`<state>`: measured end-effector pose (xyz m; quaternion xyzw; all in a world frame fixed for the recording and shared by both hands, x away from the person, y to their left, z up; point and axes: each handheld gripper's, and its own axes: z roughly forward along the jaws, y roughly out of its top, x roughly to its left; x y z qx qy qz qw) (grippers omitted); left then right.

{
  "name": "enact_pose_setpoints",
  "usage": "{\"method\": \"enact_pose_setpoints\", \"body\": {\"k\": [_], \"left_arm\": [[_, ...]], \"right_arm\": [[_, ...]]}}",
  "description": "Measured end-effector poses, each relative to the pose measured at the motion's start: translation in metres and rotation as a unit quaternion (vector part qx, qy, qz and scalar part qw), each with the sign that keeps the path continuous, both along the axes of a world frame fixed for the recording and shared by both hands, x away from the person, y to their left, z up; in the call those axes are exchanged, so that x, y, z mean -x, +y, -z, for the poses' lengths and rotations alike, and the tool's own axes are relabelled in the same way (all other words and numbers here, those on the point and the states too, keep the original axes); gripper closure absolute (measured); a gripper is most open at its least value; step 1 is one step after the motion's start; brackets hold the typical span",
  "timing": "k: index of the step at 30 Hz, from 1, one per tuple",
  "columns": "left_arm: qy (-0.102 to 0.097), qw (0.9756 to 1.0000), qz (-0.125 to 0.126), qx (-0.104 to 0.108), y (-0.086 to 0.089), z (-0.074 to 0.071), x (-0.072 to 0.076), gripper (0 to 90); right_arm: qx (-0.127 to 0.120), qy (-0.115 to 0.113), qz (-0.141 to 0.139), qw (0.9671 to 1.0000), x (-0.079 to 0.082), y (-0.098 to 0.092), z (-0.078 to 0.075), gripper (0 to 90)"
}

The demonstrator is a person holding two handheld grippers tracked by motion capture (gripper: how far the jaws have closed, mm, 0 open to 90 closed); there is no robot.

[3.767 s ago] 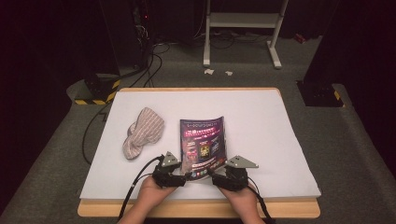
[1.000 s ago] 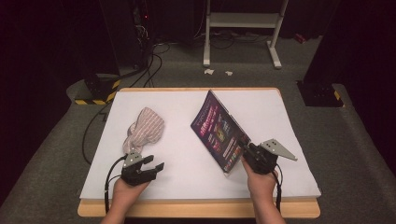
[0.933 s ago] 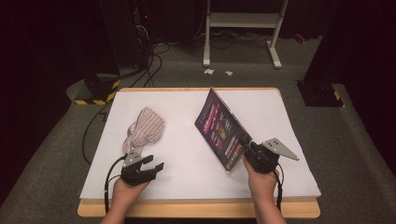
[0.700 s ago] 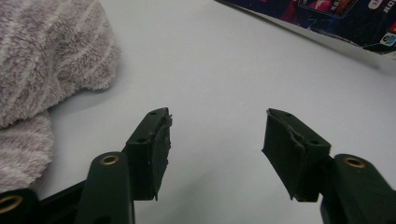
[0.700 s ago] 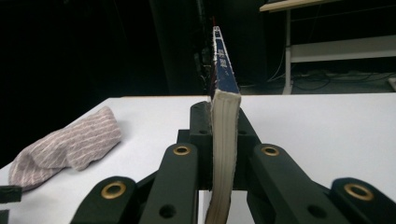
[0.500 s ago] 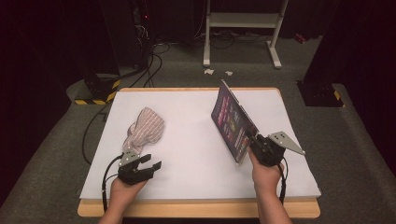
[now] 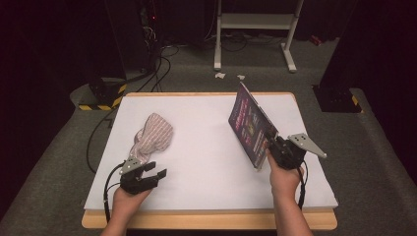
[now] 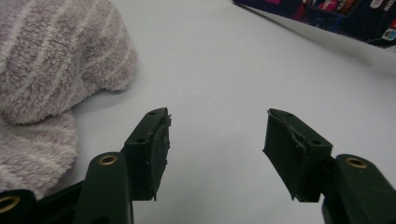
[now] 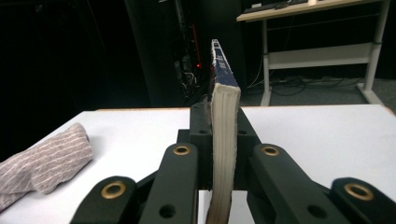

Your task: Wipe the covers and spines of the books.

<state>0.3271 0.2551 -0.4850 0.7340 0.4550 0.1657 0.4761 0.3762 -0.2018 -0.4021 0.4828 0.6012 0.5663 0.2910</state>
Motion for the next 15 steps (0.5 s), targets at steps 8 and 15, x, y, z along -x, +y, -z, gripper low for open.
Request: {"method": "enact_pose_setpoints", "body": {"k": [8, 15], "left_arm": [[-0.001, 1.0000, -0.001, 0.002, 0.002, 0.000, 0.000, 40.2], [0.001, 1.0000, -0.004, 0.005, 0.002, 0.000, 0.000, 40.2]], "right_arm": [[-0.002, -0.010, 0.029, 0.9995, -0.006, -0.010, -0.009, 84.7], [0.028, -0.016, 0.049, 0.9983, -0.007, -0.009, -0.009, 84.6]]}}
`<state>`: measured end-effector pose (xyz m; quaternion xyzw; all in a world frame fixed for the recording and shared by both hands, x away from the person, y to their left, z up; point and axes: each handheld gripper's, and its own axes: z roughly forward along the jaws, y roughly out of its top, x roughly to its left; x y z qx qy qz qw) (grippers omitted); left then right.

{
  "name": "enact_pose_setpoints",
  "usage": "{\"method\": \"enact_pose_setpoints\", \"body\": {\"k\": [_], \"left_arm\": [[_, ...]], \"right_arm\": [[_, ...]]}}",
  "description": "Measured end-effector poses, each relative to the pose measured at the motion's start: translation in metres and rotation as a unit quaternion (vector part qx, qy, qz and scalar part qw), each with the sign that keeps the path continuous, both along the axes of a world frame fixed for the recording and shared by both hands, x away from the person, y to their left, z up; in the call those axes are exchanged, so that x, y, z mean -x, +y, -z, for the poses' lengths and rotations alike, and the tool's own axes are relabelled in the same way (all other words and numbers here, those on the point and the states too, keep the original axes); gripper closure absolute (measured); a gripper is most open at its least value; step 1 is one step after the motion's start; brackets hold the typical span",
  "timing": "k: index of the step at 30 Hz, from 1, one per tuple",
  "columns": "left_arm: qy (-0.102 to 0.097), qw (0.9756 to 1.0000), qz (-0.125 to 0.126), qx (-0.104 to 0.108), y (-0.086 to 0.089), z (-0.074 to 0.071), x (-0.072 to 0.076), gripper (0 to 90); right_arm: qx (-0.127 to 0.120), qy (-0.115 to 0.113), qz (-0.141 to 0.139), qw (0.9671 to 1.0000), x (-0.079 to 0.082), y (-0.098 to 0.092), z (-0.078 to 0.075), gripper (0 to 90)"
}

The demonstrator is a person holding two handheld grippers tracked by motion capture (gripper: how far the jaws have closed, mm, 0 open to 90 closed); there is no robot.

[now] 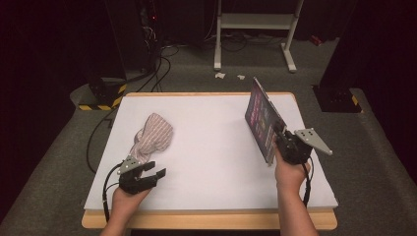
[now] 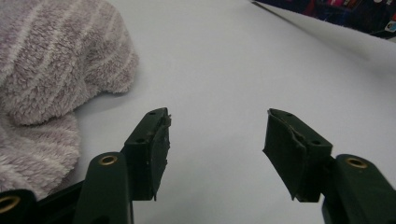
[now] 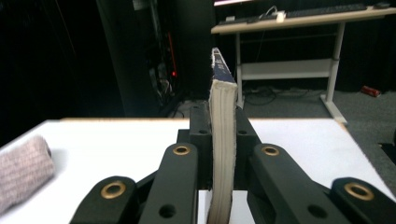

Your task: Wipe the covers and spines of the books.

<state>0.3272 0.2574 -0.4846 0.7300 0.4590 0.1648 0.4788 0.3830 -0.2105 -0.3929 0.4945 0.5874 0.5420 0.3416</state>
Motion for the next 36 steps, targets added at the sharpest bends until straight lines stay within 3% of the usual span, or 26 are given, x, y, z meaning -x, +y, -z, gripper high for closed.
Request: {"method": "enact_pose_setpoints", "body": {"k": [6, 13, 21, 28, 36], "left_arm": [[0.000, 1.0000, 0.002, 0.001, 0.000, 0.000, 0.000, 40.2], [0.001, 1.0000, 0.003, 0.003, 0.000, 0.000, -0.001, 40.2], [0.001, 1.0000, 0.004, 0.006, 0.000, 0.000, -0.001, 40.2], [-0.002, 0.9999, 0.003, 0.011, -0.002, -0.003, -0.004, 40.2], [0.002, 1.0000, 0.004, 0.000, -0.004, 0.000, -0.002, 40.1]], "right_arm": [[0.006, 0.001, -0.032, 0.9995, 0.006, 0.021, 0.012, 84.5], [0.004, 0.014, -0.061, 0.9980, 0.004, 0.046, 0.021, 84.5], [0.020, 0.032, -0.087, 0.9955, 0.001, 0.074, 0.031, 84.5], [0.028, 0.046, -0.100, 0.9936, 0.000, 0.089, 0.038, 84.4], [0.041, 0.064, -0.115, 0.9904, -0.003, 0.101, 0.049, 84.2]]}}
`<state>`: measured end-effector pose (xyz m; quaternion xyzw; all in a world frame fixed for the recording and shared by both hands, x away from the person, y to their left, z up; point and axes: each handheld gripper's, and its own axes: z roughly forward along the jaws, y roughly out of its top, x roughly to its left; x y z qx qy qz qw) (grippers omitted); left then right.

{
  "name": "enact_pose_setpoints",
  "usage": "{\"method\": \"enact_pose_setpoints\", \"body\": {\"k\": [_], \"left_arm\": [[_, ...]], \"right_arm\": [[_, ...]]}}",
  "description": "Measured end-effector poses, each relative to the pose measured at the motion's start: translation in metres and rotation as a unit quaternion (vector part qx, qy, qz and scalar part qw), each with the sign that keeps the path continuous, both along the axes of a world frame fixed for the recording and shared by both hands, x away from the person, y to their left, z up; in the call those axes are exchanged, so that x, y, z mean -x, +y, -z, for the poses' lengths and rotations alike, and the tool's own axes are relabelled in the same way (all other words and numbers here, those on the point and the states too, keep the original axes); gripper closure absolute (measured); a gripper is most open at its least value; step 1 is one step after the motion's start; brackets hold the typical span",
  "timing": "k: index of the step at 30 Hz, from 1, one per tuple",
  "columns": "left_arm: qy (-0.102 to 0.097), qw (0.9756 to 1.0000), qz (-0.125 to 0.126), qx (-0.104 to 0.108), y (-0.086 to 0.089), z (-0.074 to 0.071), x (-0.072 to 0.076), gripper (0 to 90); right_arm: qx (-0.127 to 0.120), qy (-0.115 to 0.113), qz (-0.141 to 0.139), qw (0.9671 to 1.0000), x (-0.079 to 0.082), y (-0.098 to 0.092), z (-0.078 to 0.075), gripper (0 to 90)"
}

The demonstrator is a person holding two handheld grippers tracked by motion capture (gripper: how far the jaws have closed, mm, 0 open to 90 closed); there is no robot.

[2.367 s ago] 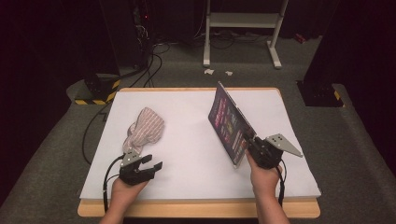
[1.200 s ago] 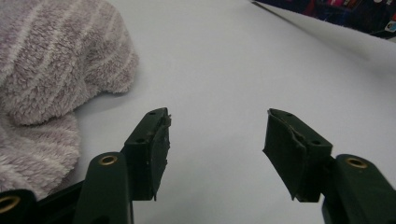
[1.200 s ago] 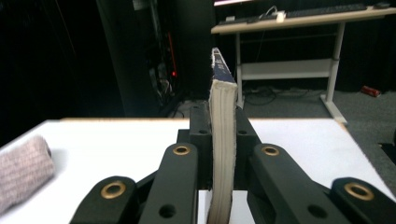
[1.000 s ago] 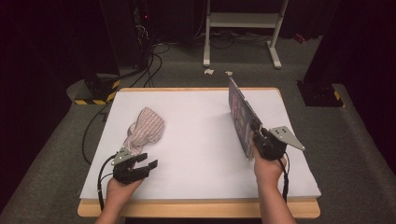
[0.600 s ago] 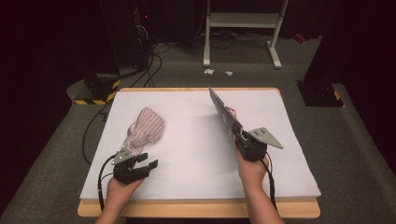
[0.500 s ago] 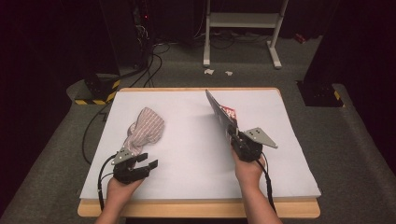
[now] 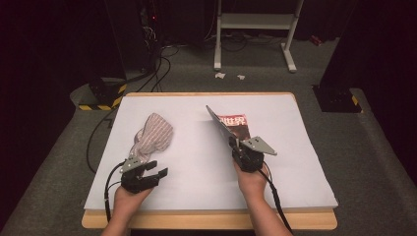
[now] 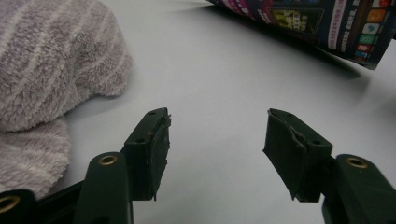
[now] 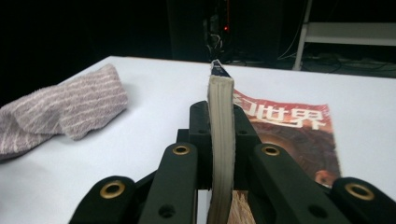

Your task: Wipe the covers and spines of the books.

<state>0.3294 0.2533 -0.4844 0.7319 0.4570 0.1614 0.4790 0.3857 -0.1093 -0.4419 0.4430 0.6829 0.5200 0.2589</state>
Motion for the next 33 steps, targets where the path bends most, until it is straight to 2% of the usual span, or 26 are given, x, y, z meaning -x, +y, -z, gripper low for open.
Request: {"method": "enact_pose_setpoints", "body": {"k": [7, 12, 18, 22, 24, 26, 27, 33], "left_arm": [[0.000, 1.0000, -0.002, -0.003, 0.003, 0.000, 0.003, 40.1], [0.001, 1.0000, 0.000, -0.007, 0.003, 0.001, 0.004, 40.1], [0.001, 0.9999, 0.004, -0.013, 0.000, 0.002, 0.006, 40.0], [0.000, 0.9999, 0.005, -0.016, -0.001, 0.002, 0.007, 40.0], [0.000, 0.9999, 0.005, -0.016, -0.001, 0.002, 0.007, 40.0], [0.001, 0.9999, 0.005, -0.016, -0.001, 0.002, 0.006, 40.0], [0.001, 0.9998, 0.006, -0.017, -0.001, 0.002, 0.006, 40.0], [0.000, 0.9998, 0.005, -0.017, -0.001, 0.002, 0.007, 40.0]], "right_arm": [[0.022, 0.009, -0.018, 0.9995, -0.001, 0.017, 0.013, 83.6], [0.029, 0.014, -0.033, 0.9989, -0.001, 0.026, 0.021, 81.0], [0.036, 0.030, -0.057, 0.9972, 0.004, 0.040, 0.033, 72.9], [0.036, 0.072, -0.094, 0.9923, 0.004, 0.052, 0.040, 55.6], [0.033, 0.082, -0.110, 0.9900, 0.006, 0.055, 0.043, 47.9], [0.014, 0.094, -0.138, 0.9858, 0.009, 0.057, 0.043, 48.1], [0.013, 0.095, -0.143, 0.9851, 0.011, 0.059, 0.043, 47.9], [0.008, 0.088, -0.146, 0.9854, 0.016, 0.061, 0.039, 48.7]]}}
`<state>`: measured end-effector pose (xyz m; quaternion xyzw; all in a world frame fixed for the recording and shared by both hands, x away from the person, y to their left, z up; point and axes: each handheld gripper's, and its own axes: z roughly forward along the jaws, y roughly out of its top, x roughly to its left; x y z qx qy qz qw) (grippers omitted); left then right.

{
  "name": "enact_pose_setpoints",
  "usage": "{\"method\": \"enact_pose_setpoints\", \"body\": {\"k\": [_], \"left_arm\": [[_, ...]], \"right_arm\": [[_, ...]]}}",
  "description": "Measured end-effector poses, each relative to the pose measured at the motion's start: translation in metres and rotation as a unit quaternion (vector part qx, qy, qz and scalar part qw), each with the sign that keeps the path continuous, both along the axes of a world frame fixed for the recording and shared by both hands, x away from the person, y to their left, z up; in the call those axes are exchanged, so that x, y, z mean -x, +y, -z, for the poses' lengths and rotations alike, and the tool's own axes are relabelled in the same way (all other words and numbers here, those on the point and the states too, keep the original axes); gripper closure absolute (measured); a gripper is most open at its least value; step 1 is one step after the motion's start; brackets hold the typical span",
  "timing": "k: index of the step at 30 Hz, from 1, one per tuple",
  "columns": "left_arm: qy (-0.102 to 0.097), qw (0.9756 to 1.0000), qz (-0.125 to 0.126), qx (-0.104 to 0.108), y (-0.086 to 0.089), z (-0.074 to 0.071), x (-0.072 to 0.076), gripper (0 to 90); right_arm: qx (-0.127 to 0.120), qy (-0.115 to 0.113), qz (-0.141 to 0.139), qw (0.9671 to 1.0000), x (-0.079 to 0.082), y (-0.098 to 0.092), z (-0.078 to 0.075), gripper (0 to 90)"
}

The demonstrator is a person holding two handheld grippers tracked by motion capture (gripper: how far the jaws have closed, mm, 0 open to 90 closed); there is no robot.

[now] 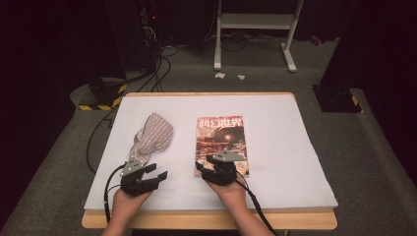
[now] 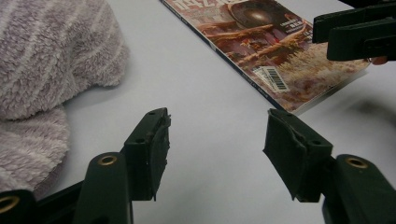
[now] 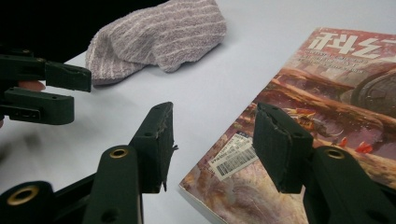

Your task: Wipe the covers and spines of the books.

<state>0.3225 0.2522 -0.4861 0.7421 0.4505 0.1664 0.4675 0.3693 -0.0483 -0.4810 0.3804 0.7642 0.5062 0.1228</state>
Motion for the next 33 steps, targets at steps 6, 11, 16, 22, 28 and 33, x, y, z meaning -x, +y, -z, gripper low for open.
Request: {"method": "enact_pose_setpoints", "body": {"k": [6, 11, 16, 22, 28, 33], "left_arm": [[0.001, 1.0000, -0.001, -0.003, 0.000, 0.000, 0.001, 40.0], [-0.002, 1.0000, -0.004, -0.005, 0.002, 0.000, 0.002, 40.0], [-0.002, 0.9999, -0.010, -0.009, 0.004, 0.000, 0.002, 39.4], [-0.006, 0.9997, -0.016, -0.015, 0.006, 0.000, 0.003, 38.8], [-0.009, 0.9995, -0.021, -0.020, 0.008, 0.000, 0.004, 39.0], [-0.010, 0.9994, -0.024, -0.023, 0.010, -0.001, 0.003, 38.9]], "right_arm": [[-0.001, -0.006, 0.003, 1.0000, 0.000, -0.003, -0.003, 50.1], [0.002, -0.008, 0.009, 0.9999, -0.001, -0.006, -0.004, 49.0], [0.012, -0.014, 0.013, 0.9997, -0.003, -0.012, -0.006, 47.9], [0.026, -0.023, 0.035, 0.9988, -0.006, -0.031, -0.003, 45.4], [0.042, -0.026, 0.083, 0.9953, -0.007, -0.075, 0.000, 45.3], [0.052, -0.033, 0.131, 0.9894, -0.002, -0.120, -0.002, 45.1]]}}
